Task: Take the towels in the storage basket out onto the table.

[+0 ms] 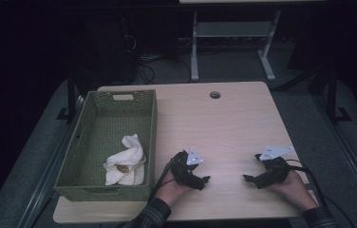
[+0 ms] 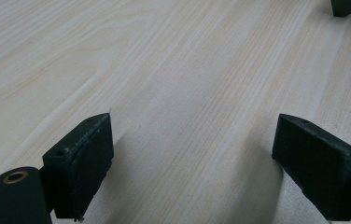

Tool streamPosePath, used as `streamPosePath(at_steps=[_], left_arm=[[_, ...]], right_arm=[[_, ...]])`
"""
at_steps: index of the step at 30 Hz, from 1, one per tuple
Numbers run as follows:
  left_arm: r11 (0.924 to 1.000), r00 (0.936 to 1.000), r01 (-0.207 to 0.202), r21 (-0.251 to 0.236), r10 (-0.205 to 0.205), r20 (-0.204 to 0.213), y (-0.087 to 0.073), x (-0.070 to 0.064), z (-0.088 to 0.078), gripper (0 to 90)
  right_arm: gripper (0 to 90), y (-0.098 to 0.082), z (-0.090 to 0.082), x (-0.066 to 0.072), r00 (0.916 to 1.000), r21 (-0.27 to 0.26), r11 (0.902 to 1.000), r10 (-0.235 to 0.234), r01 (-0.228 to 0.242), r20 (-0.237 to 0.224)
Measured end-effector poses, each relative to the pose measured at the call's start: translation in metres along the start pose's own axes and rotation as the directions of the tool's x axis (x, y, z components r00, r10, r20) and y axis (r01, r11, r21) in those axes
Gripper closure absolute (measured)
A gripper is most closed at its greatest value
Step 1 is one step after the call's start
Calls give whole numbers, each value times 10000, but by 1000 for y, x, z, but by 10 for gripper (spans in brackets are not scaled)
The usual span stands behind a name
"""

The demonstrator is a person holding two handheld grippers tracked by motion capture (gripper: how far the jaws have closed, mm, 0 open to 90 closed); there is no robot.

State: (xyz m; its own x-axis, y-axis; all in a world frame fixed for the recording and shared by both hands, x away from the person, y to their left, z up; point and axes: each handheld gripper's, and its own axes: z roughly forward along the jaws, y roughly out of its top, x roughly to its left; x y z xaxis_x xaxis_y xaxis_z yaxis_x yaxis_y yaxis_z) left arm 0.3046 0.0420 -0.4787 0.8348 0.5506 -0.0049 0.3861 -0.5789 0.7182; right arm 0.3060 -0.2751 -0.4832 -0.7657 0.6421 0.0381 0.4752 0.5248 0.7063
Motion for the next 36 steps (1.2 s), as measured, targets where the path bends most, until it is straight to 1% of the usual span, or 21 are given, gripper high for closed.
streamPosePath(at_steps=[4,5,6,8,9,12,14,20,25,28,30,36], left_arm=[[9999,9999,92,143,-90,-124,2,-1,0,121],[9996,9999,107,255,-104,-105,3,-1,-1,125],[9993,9998,205,311,-204,-51,4,-1,-1,128],[9991,9996,267,327,-266,-41,4,-1,-2,128],[9989,9996,259,398,-255,-103,5,-1,-3,129],[9989,9994,302,362,-297,-148,6,0,-6,129],[9990,9995,253,374,-245,-200,7,0,-9,129],[9983,9981,581,102,-579,-222,8,3,-16,129],[9985,9984,521,175,-517,-240,10,2,-21,129],[9979,9979,598,267,-592,-255,11,3,-23,129],[9974,9973,683,212,-677,-302,12,3,-25,129],[9969,9969,732,293,-724,-299,15,1,-29,131]], right_arm=[[27,0,0,0,10000,0,10000,-2,2,1],[27,0,0,0,10000,0,10000,-1,1,0],[27,0,0,0,10000,0,10000,-3,3,1],[27,0,0,0,10000,2,10000,0,0,1],[27,0,0,0,10000,2,10000,1,-1,0],[27,0,0,0,10000,1,10000,-3,3,0],[27,0,0,0,10000,0,10000,-4,4,-1],[27,0,0,0,10000,4,10000,11,-11,-1],[27,0,0,0,10000,3,10000,12,-12,-1],[27,0,0,0,10000,1,10000,1,-1,-2],[27,0,0,0,10000,4,10000,5,-5,1],[27,0,0,0,10000,1,10000,-3,3,0]])
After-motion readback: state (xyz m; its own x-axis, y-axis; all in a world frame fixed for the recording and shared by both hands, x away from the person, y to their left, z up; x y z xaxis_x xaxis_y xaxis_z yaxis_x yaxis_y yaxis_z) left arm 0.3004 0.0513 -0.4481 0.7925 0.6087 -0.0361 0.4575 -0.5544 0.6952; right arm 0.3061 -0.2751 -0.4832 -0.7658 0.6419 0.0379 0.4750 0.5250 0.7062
